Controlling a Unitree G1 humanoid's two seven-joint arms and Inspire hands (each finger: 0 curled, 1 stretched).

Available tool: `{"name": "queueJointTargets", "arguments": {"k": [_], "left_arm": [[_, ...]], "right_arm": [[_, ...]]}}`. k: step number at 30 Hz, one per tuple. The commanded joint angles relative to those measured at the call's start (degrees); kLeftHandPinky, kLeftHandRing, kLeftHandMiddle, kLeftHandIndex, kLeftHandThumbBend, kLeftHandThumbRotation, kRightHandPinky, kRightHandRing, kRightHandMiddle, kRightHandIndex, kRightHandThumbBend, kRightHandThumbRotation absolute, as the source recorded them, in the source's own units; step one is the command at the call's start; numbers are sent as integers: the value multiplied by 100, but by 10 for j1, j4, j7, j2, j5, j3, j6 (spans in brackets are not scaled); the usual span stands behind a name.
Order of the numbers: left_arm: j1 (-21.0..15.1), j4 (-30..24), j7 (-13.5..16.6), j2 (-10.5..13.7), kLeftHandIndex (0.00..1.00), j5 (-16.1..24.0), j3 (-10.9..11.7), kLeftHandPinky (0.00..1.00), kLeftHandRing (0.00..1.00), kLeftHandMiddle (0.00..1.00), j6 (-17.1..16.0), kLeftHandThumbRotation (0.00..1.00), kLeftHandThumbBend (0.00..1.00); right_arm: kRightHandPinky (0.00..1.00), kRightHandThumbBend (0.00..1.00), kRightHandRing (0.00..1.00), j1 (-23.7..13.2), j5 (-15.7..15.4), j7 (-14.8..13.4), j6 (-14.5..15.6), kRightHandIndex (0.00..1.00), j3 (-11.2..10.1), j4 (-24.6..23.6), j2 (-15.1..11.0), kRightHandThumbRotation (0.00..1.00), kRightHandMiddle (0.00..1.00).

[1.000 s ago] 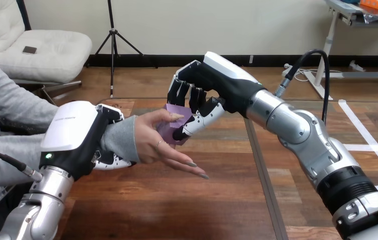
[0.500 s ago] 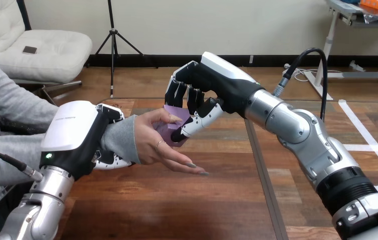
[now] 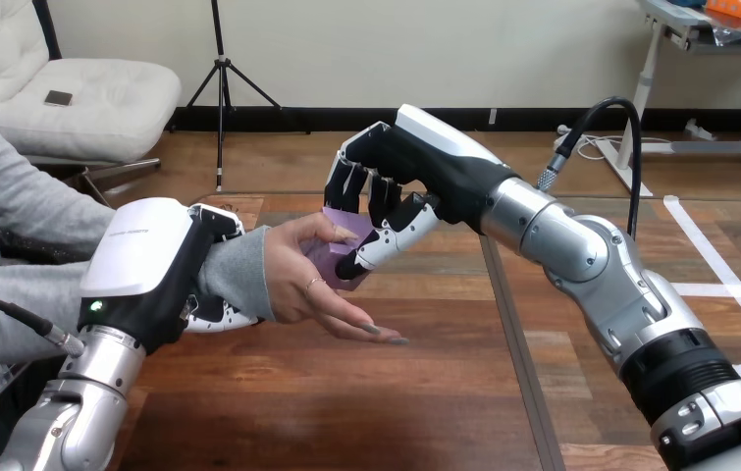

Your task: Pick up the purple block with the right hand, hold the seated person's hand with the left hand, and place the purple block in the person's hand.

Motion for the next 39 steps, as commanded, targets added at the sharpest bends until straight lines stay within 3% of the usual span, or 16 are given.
{"name": "queueJointTargets", "arguments": {"k": [1, 11, 14, 18, 27, 28, 39], "left_arm": [[-114, -32, 24, -27, 30, -20, 13, 18, 24, 30, -12, 0, 68], [-108, -37, 1, -29, 32, -40, 15, 19, 25, 31, -16, 0, 72], [-102, -46, -19, -27, 33, -49, 15, 21, 27, 33, -9, 0, 74], [-90, -71, -38, -19, 39, -28, 12, 26, 31, 37, 23, 0, 78], [-63, -115, -88, -6, 60, -30, 14, 39, 49, 56, 53, 26, 84], [-60, -119, -93, -5, 63, -32, 15, 42, 53, 60, 54, 32, 85], [-30, -157, -152, 2, 73, -80, 32, 52, 65, 71, 60, 52, 94]], "right_arm": [[29, 75, 33, -21, 16, -6, -1, 44, -24, -41, -6, 0, 39], [37, 77, 41, -20, 12, -7, -8, 46, -22, -31, -9, 0, 45], [40, 79, 43, -20, 12, -2, -4, 48, -21, -30, -11, 0, 47], [43, 81, 46, -19, 16, 4, -2, 51, -23, -26, -14, 1, 50], [51, 90, 57, -13, 21, 15, -6, 61, -25, -26, -25, 23, 59], [53, 91, 59, -12, 21, 16, -6, 64, -25, -27, -27, 30, 62], [59, 99, 67, -7, 18, 26, -9, 74, -26, -23, -44, 66, 71]]}}
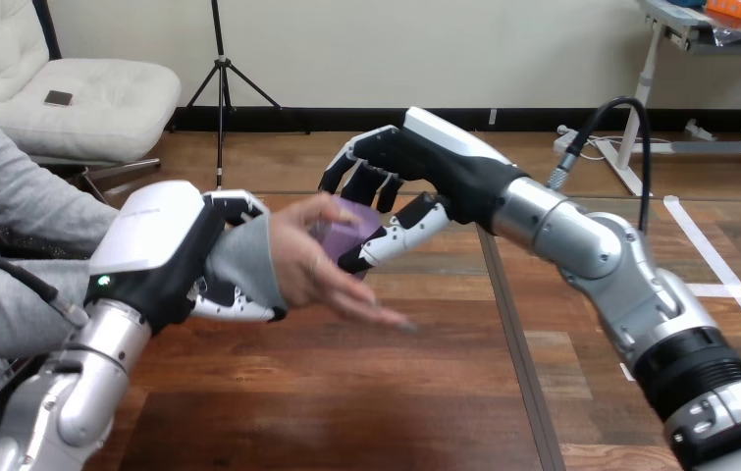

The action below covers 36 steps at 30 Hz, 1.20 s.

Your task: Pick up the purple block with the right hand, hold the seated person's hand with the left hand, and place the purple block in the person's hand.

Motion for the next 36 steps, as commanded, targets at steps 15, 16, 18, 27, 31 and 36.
{"name": "queueJointTargets", "arguments": {"k": [15, 16, 18, 27, 31, 36], "left_arm": [[2, -116, -130, 24, 79, -66, 29, 62, 75, 78, 42, 56, 100], [3, -119, -139, 26, 80, -70, 30, 63, 76, 79, 46, 57, 100], [4, -124, -161, 29, 81, -81, 32, 64, 77, 80, 56, 57, 100], [11, -155, -265, 45, 88, -142, 43, 76, 86, 86, 109, 64, 100], [15, -163, -297, 48, 89, -173, 51, 79, 88, 88, 122, 66, 100], [20, -170, -327, 50, 90, -212, 63, 79, 89, 89, 133, 66, 100]], "right_arm": [[68, 100, 75, 3, 26, 6, -42, 77, -33, -1, -41, 88, 76], [68, 100, 75, 4, 28, 7, -44, 77, -34, 0, -42, 90, 76], [68, 100, 75, 6, 31, 8, -46, 77, -35, 3, -43, 91, 76], [67, 100, 74, 16, 38, 8, -51, 77, -37, 4, -52, 96, 76], [66, 100, 75, 20, 39, 10, -49, 77, -38, 2, -57, 98, 77], [67, 100, 76, 24, 45, 14, -49, 78, -41, 5, -61, 99, 78]]}}
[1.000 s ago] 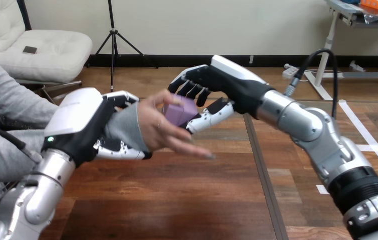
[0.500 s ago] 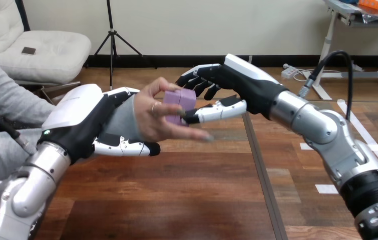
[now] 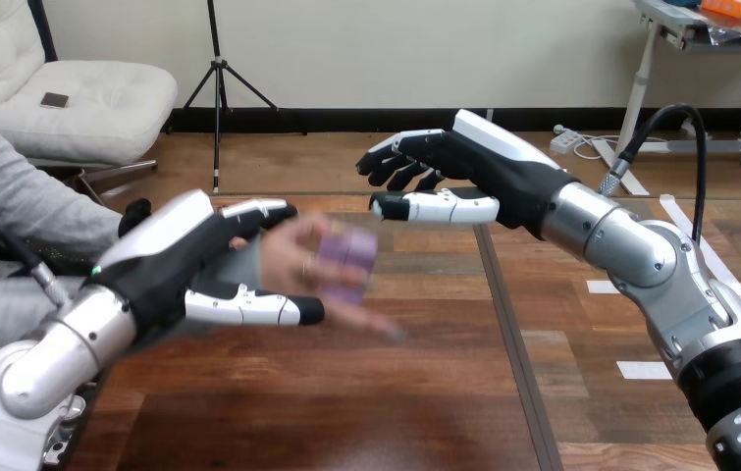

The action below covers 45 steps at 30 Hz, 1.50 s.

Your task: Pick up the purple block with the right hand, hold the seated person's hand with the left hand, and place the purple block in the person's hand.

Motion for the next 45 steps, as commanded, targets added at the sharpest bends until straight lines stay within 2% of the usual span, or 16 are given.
{"name": "queueJointTargets", "arguments": {"k": [1, 6, 11, 17, 21, 27, 32, 35, 38, 39, 41, 42, 45], "left_arm": [[-3, -34, -25, 13, 90, -40, 23, 78, 89, 89, 8, 67, 100], [6, -35, -44, 12, 91, -78, 36, 73, 88, 90, 10, 70, 100], [16, -35, -50, 14, 91, -100, 44, 71, 88, 90, 6, 73, 100], [29, -20, -38, 17, 90, -98, 52, 69, 87, 88, -32, 82, 100], [43, -5, -15, 9, 88, -97, 62, 68, 85, 86, -74, 91, 100], [67, 8, 17, -6, 87, -99, 75, 67, 83, 85, -109, 98, 100], [94, 9, 58, -22, 87, -94, 85, 71, 85, 86, -113, 99, 100], [116, 8, 85, -34, 88, -89, 91, 75, 87, 88, -123, 100, 100], [137, 15, 115, -54, 88, -94, 97, 77, 89, 89, -148, 100, 97], [146, 21, 130, -65, 88, -94, 99, 78, 89, 89, -166, 100, 96], [154, 29, 148, -76, 88, -92, 100, 80, 89, 89, -187, 100, 90], [161, 38, 161, -91, 88, -98, 101, 81, 89, 89, -206, 100, 88], [176, 53, 187, -117, 87, -106, 101, 85, 89, 88, -240, 100, 83]], "right_arm": [[67, 100, 76, -2, 17, 3, -9, 78, -25, 3, -12, 100, 78], [69, 100, 78, 3, 20, 0, -19, 79, -28, 5, -18, 100, 79], [70, 100, 78, 9, 22, -1, -28, 79, -33, 7, -22, 100, 79], [71, 100, 79, 21, 30, 4, -19, 80, -43, 1, -26, 100, 80], [72, 100, 80, 32, 35, 4, -17, 81, -50, -3, -31, 100, 81], [73, 100, 81, 52, 44, 2, -13, 82, -59, -15, -39, 100, 82], [76, 100, 83, 71, 55, 5, -7, 83, -71, -27, -43, 100, 83], [77, 100, 84, 89, 67, 9, -14, 84, -81, -37, -45, 100, 84], [78, 100, 85, 115, 81, 8, -15, 85, -93, -55, -44, 100, 85], [78, 100, 85, 129, 94, 10, -18, 85, -100, -63, -41, 100, 85], [79, 97, 86, 144, 109, 14, -22, 86, -107, -73, -39, 100, 86], [80, 96, 86, 159, 122, 15, -27, 86, -112, -78, -35, 100, 86], [82, 95, 89, 192, 146, 16, -35, 88, -122, -96, -27, 100, 89]]}}
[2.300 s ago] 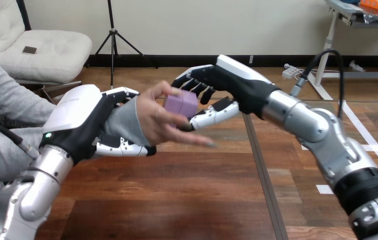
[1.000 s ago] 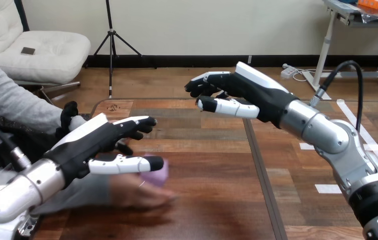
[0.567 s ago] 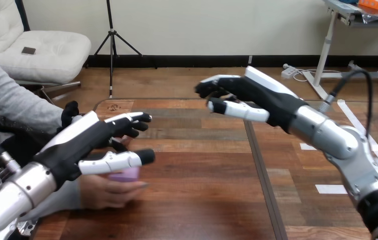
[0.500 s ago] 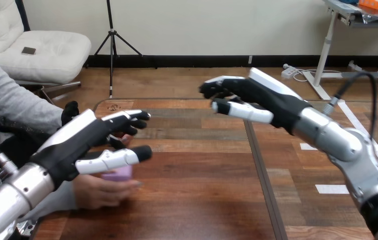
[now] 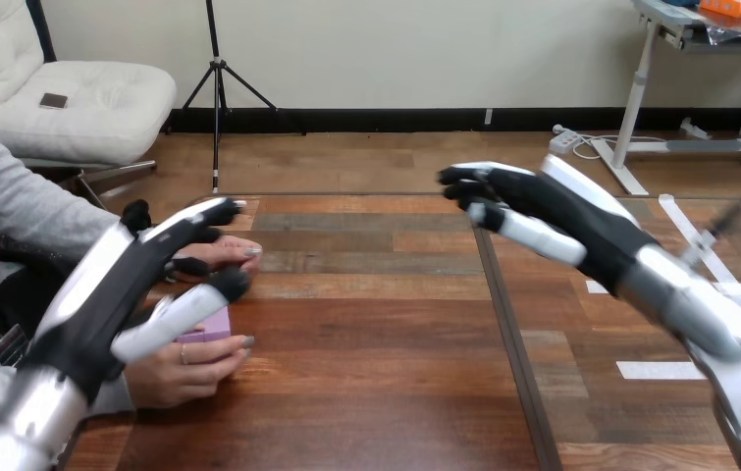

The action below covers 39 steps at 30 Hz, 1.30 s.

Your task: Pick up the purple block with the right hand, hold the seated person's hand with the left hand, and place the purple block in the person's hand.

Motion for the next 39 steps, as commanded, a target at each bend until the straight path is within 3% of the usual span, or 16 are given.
{"name": "queueJointTargets", "arguments": {"k": [1, 6, 11, 19, 26, 32, 36, 39], "left_arm": [[23, 31, 47, -54, 86, -11, 8, 86, 90, 88, -62, 100, 83], [44, 53, 63, -79, 86, -16, 1, 89, 91, 89, -109, 100, 83], [66, 66, 60, -107, 85, -40, -7, 91, 92, 90, -147, 100, 79], [108, 86, 57, -148, 84, -53, -22, 90, 91, 90, -213, 100, 67], [130, 102, 33, -165, 85, -84, -37, 92, 93, 91, -241, 100, 58], [122, 135, 0, -175, 85, -126, -43, 92, 91, 90, -262, 100, 60], [118, 149, -36, -182, 86, -178, -49, 94, 94, 92, -253, 100, 59], [114, 155, -47, -185, 89, -192, -46, 97, 96, 94, -248, 100, 61]], "right_arm": [[83, 95, 90, 48, 46, 3, -21, 89, -32, -56, 15, 100, 90], [85, 96, 92, 108, 88, -5, -24, 92, -47, -102, 40, 100, 93], [87, 98, 94, 158, 123, -4, -23, 94, -54, -135, 62, 100, 95], [96, 94, 99, 238, 194, 19, -1, 98, -61, -187, 97, 100, 99], [99, 95, 100, 293, 230, 17, 30, 99, -66, -224, 125, 100, 100], [100, 96, 100, 327, 243, 19, 30, 99, -70, -225, 147, 100, 100], [100, 97, 100, 345, 247, 19, 21, 99, -73, -217, 160, 100, 100], [100, 96, 100, 352, 244, 18, 4, 99, -77, -201, 170, 100, 100]]}}
